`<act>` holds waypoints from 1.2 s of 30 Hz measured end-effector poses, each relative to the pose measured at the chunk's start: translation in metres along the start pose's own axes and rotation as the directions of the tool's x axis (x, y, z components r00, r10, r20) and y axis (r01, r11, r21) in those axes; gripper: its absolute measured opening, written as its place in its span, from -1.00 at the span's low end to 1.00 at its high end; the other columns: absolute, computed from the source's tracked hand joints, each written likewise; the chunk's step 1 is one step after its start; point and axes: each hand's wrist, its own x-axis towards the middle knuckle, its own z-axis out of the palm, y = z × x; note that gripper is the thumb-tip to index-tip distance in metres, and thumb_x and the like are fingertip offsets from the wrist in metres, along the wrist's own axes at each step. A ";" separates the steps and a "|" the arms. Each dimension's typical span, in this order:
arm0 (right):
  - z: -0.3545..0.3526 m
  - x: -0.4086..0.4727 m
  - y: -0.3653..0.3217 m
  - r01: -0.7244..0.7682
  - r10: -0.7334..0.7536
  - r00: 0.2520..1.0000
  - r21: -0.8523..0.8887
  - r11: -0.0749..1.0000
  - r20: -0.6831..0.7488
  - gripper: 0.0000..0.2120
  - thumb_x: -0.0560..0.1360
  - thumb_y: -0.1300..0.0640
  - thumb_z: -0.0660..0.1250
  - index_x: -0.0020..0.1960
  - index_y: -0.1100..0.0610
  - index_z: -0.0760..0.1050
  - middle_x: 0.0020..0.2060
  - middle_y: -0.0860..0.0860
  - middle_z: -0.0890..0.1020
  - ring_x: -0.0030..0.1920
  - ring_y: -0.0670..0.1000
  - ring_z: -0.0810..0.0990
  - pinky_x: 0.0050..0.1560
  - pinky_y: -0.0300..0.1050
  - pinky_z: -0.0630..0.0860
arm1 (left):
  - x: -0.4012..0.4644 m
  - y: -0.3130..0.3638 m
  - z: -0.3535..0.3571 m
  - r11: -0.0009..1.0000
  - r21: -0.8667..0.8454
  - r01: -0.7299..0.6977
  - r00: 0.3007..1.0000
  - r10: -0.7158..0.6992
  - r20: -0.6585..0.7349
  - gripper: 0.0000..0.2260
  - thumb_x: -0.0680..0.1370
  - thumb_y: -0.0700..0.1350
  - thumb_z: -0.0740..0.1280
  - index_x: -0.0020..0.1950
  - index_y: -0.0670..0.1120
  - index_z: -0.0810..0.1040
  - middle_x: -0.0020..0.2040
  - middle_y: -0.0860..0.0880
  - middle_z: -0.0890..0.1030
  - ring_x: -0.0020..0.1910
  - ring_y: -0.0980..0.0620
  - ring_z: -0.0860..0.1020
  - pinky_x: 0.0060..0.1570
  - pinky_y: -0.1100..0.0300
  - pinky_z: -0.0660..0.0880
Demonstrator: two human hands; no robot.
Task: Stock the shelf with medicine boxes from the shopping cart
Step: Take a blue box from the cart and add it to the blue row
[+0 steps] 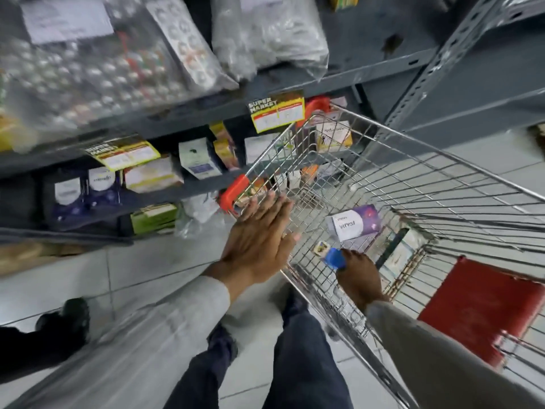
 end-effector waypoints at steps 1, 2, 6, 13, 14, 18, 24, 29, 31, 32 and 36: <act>-0.017 -0.009 -0.008 0.009 -0.008 1.000 0.047 0.999 -0.028 -0.68 0.39 0.24 0.34 0.14 0.15 0.59 -0.05 0.13 0.72 -0.10 0.18 0.67 -0.12 -0.03 0.60 | -0.003 0.001 -0.007 0.999 -0.037 -0.009 1.000 0.009 0.014 -0.40 0.69 0.20 -0.07 0.66 -0.07 -0.01 0.67 -0.07 0.03 0.65 0.00 -0.12 0.61 -0.08 -0.12; -0.037 -0.020 -0.017 0.023 -0.018 0.998 0.088 0.996 -0.062 -0.69 0.37 0.26 0.37 0.11 0.17 0.61 -0.09 0.15 0.72 -0.14 0.21 0.67 -0.18 -0.08 0.54 | -0.008 0.002 -0.017 0.997 -0.079 -0.014 1.000 0.015 0.017 -0.39 0.68 0.21 -0.07 0.66 -0.07 -0.03 0.68 -0.07 0.02 0.65 0.01 -0.13 0.61 -0.06 -0.14; -0.134 -0.072 -0.066 0.105 -0.066 0.973 0.171 0.980 -0.222 -0.61 0.39 0.20 0.43 0.22 0.14 0.62 -0.04 0.19 0.73 -0.06 0.28 0.68 -0.12 0.00 0.56 | -0.036 0.001 -0.077 0.984 -0.180 -0.010 0.992 -0.013 -0.127 -0.38 0.67 0.22 -0.03 0.65 -0.06 0.01 0.68 -0.07 0.05 0.65 0.01 -0.05 0.61 0.06 -0.14; -0.292 -0.166 -0.178 0.381 -0.188 0.818 0.268 0.885 -0.543 -0.48 0.37 0.03 0.46 0.33 0.05 0.59 0.08 0.12 0.70 0.05 0.19 0.66 0.10 0.07 0.54 | -0.105 -0.011 -0.255 0.978 -0.168 -0.125 0.849 0.018 -0.528 -0.42 0.70 0.13 0.14 0.65 -0.05 0.09 0.66 0.00 0.09 0.64 0.13 -0.07 0.61 0.13 -0.10; -0.310 -0.174 -0.195 0.435 -0.220 0.790 0.271 0.859 -0.572 -0.49 0.38 0.04 0.48 0.33 0.01 0.59 0.05 0.10 0.70 0.03 0.18 0.65 0.07 0.03 0.53 | -0.117 -0.015 -0.279 0.980 -0.146 -0.138 0.811 0.027 -0.584 -0.43 0.69 0.12 0.15 0.65 -0.06 0.12 0.66 0.00 0.12 0.64 0.12 -0.05 0.61 0.11 -0.07; -0.372 -0.194 -0.269 0.629 -0.392 0.629 0.143 0.764 -0.671 -0.43 0.41 -0.01 0.46 0.40 0.09 0.55 0.07 -0.02 0.66 0.06 0.07 0.63 0.09 -0.12 0.50 | -0.162 -0.049 -0.362 0.992 -0.044 -0.116 0.627 0.039 -0.778 -0.44 0.67 0.07 0.20 0.62 -0.09 0.20 0.64 -0.03 0.21 0.64 0.05 0.06 0.61 -0.01 0.07; -0.439 -0.193 -0.388 0.778 -0.645 0.421 -0.110 0.618 -0.638 -0.43 0.48 -0.11 0.42 0.44 0.06 0.51 0.16 -0.03 0.67 0.14 -0.01 0.60 0.13 -0.27 0.42 | -0.224 -0.135 -0.444 0.997 -0.043 0.064 0.480 -0.069 -0.875 -0.47 0.67 0.09 0.16 0.61 -0.11 0.25 0.62 -0.06 0.24 0.63 0.04 0.08 0.60 -0.05 0.08; -0.473 -0.180 -0.490 0.826 -0.757 0.407 -0.148 0.544 -0.511 -0.50 0.46 -0.02 0.51 0.38 0.03 0.57 0.01 -0.02 0.61 0.07 0.04 0.61 0.10 -0.16 0.47 | -0.246 -0.211 -0.465 0.959 -0.103 0.263 0.475 -0.222 -0.852 -0.45 0.66 0.14 0.06 0.57 -0.13 0.33 0.58 -0.13 0.34 0.61 -0.05 0.18 0.57 -0.10 0.17; -0.479 -0.170 -0.527 0.840 -0.782 0.378 -0.171 0.515 -0.495 -0.50 0.44 0.01 0.52 0.37 0.02 0.58 0.01 0.01 0.60 0.08 0.09 0.62 0.13 0.00 0.52 | -0.243 -0.233 -0.464 0.942 -0.101 0.321 0.521 -0.264 -0.812 -0.40 0.65 0.20 -0.03 0.56 -0.12 0.34 0.57 -0.13 0.35 0.60 -0.07 0.21 0.57 -0.06 0.15; -0.481 -0.164 -0.544 0.842 -0.790 0.375 -0.178 0.509 -0.485 -0.50 0.44 0.04 0.52 0.37 0.02 0.58 0.01 0.00 0.59 0.09 0.11 0.62 0.14 -0.04 0.50 | -0.241 -0.242 -0.461 0.934 -0.082 0.348 0.550 -0.274 -0.789 -0.37 0.64 0.22 -0.07 0.57 -0.11 0.33 0.58 -0.13 0.35 0.60 -0.08 0.21 0.57 -0.04 0.11; -0.479 -0.137 -0.601 0.827 -0.800 0.407 -0.195 0.528 -0.440 -0.49 0.46 0.09 0.52 0.39 0.05 0.57 0.24 0.04 0.61 0.29 0.09 0.57 0.27 -0.24 0.36 | -0.231 -0.257 -0.454 0.899 0.021 0.437 0.593 -0.271 -0.758 -0.35 0.64 0.23 -0.12 0.57 -0.13 0.32 0.58 -0.14 0.35 0.60 -0.11 0.22 0.59 -0.07 0.09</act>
